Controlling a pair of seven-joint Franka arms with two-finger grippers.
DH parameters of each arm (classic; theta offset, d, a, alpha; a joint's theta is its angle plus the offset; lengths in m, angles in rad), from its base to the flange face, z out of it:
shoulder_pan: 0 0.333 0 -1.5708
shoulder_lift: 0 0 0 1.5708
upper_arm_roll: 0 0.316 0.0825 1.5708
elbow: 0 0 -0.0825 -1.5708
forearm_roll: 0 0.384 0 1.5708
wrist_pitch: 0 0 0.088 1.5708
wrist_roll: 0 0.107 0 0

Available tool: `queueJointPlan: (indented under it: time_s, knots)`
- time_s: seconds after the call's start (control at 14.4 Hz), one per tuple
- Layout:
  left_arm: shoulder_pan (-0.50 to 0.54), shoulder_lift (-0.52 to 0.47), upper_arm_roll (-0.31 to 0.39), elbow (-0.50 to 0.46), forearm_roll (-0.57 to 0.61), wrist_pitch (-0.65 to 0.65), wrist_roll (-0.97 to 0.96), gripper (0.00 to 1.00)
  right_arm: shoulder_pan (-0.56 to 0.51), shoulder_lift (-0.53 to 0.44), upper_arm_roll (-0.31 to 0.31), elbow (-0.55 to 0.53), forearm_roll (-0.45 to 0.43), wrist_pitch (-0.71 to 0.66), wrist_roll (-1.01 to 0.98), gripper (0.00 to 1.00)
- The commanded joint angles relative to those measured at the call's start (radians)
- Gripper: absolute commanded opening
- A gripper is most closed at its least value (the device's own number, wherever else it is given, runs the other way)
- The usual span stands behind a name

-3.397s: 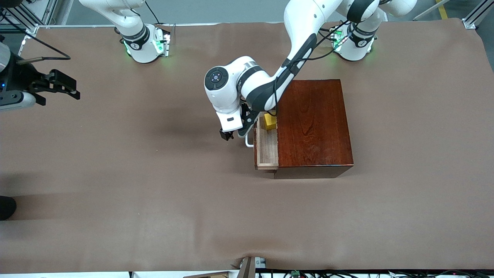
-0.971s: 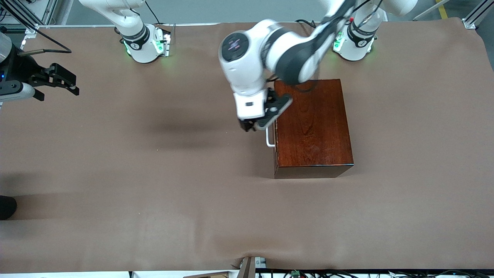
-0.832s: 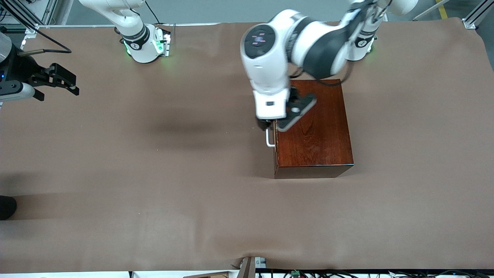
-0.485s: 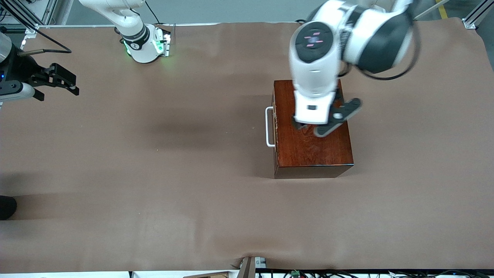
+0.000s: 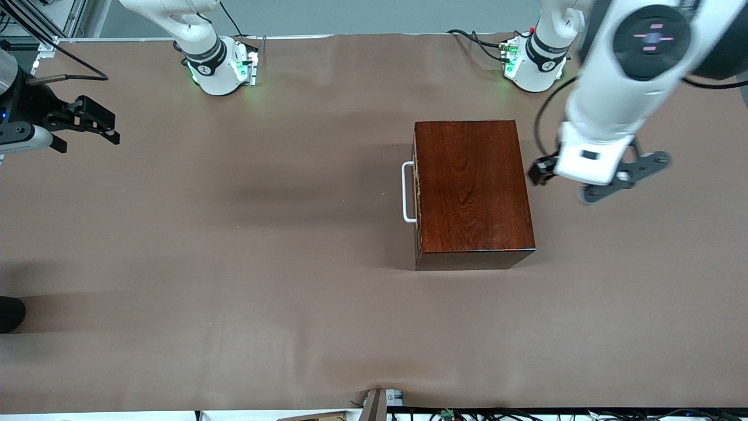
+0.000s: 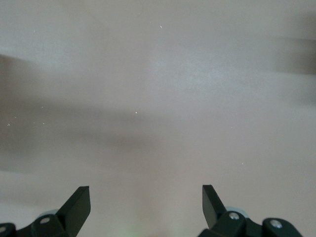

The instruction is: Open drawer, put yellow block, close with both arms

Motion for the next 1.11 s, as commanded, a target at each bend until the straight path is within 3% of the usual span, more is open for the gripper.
queueJointPlan:
  time_s: [0.0, 0.49, 1.04]
  knots:
    - [0.064, -0.079, -0.011, -0.094, -0.004, 0.009, 0.114, 1.0, -0.015, -0.02, 0.011, -0.01, -0.012, 0.002, -0.01, 1.0]
    - [0.189, -0.272, -0.011, -0.292, -0.006, 0.088, 0.462, 1.0, -0.015, -0.02, 0.011, -0.01, -0.012, 0.001, -0.01, 1.0]
    - [0.217, -0.305, -0.011, -0.266, -0.088, 0.121, 0.561, 1.0, -0.015, -0.02, 0.011, -0.01, -0.012, -0.001, -0.007, 1.0]
